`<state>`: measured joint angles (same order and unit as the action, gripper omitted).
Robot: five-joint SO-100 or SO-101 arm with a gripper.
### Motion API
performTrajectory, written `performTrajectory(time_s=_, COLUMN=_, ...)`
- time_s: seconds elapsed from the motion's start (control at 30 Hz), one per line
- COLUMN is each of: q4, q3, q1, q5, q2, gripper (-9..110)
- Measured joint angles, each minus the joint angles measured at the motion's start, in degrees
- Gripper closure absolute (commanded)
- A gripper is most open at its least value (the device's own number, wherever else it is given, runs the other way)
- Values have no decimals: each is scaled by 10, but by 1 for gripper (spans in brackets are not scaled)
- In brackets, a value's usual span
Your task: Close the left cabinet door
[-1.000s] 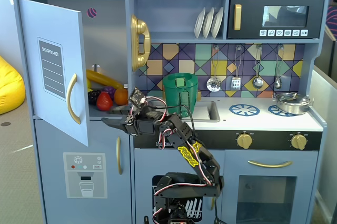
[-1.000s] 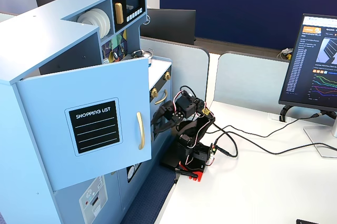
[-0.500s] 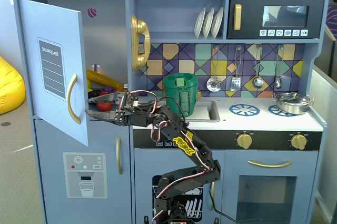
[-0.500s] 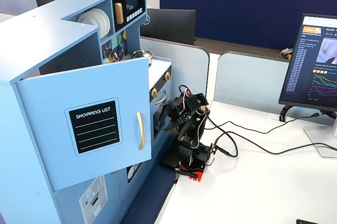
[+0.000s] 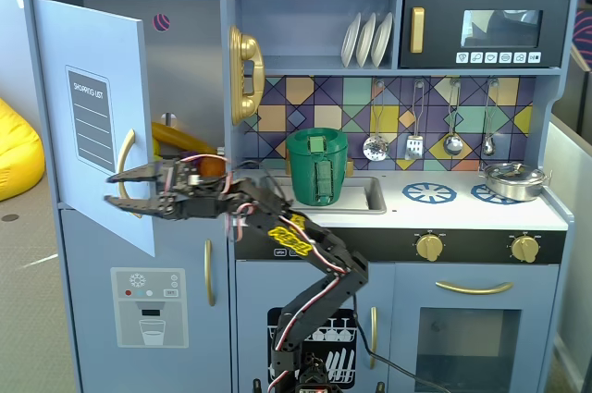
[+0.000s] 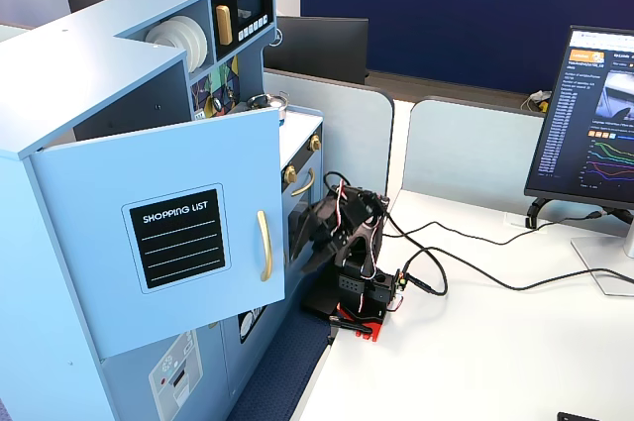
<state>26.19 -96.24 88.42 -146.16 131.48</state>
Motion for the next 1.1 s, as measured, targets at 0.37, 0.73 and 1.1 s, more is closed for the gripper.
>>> performTrajectory(time_s=0.37, q4=-40, q3=57, q1=-25, q5=-13, q2=-98, gripper=101)
performTrajectory(time_s=0.73, q4=-40, q3=61, q1=-119, q5=2, q2=-103, gripper=101)
performTrajectory(time_s=1.1, q4=-35, q3=55, q1=-211, q5=67, q2=-73, gripper=101)
